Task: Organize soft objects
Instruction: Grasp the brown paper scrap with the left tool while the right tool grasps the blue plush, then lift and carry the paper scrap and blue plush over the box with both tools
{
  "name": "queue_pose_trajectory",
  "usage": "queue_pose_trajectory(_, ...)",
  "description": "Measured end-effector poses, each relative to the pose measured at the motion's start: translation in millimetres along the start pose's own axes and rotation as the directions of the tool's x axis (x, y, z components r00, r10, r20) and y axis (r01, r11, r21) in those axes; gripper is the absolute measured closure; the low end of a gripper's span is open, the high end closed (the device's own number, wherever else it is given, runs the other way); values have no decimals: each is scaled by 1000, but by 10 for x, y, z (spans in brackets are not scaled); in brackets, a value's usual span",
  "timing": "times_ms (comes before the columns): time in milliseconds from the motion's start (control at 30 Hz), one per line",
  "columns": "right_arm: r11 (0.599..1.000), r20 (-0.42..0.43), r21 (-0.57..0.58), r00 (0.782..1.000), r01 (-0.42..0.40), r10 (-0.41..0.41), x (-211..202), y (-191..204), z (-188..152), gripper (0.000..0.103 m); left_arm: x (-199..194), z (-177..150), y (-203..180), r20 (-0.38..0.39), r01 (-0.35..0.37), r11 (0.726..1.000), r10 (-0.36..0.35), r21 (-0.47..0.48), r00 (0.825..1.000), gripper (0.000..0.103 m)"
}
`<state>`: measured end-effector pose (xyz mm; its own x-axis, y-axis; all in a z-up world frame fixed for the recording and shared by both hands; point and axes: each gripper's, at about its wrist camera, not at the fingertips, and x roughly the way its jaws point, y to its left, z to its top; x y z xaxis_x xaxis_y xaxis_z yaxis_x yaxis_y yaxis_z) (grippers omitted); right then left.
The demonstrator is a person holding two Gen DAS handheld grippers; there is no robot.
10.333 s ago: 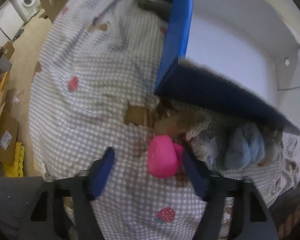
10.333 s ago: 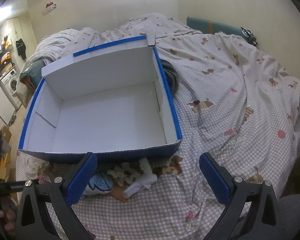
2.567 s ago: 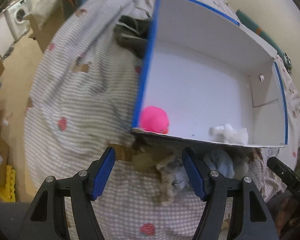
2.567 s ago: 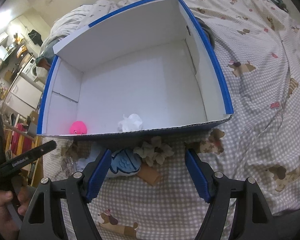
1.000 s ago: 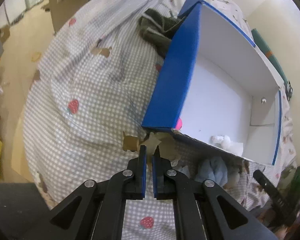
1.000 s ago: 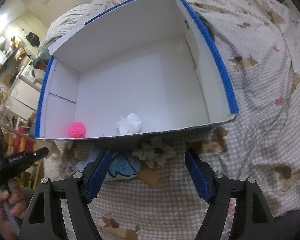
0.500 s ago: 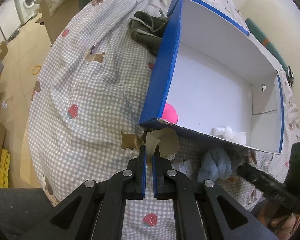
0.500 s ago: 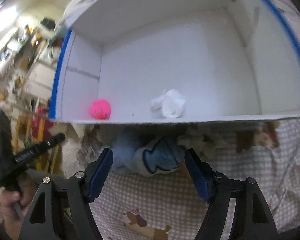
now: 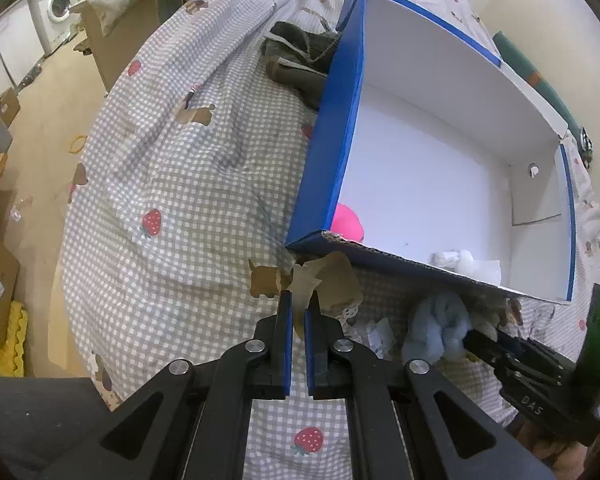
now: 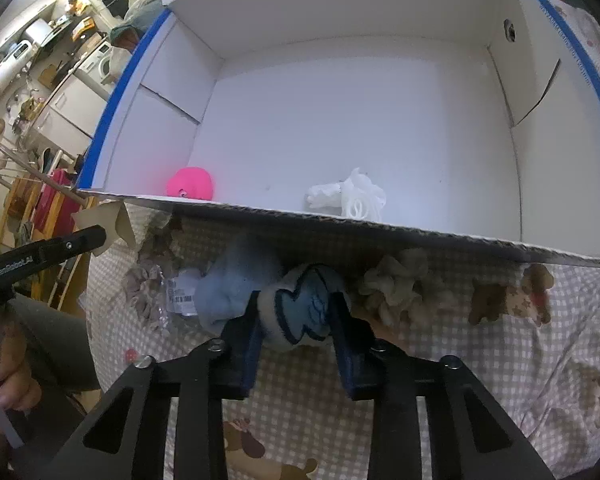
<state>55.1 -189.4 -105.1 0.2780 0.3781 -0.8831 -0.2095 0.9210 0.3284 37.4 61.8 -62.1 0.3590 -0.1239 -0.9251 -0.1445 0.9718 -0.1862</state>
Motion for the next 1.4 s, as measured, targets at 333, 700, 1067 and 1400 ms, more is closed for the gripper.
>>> queue_pose_trajectory(333,997,90,-35,994,-65,68,-469,44,-132,79,-92,-147,-33,9,8,1000,-8,22,1000,98)
queue_pose_trajectory(700,992,183,-48,975,-120,127,-879,116,-265,79,-392,-259,-144,53,29,998,-32,56,998,98)
queue_pose_trajectory(1067,987,286,-71,945,-147,161,-1360,25,-264,79,-716,-136,-151,101,59,997,-65,54,993,98)
queue_pose_trajectory(1400,991,390,-38,911,-132,136,-1730,-114,64,79,-1004,198,-375,177,82,992,-99,101,979,98)
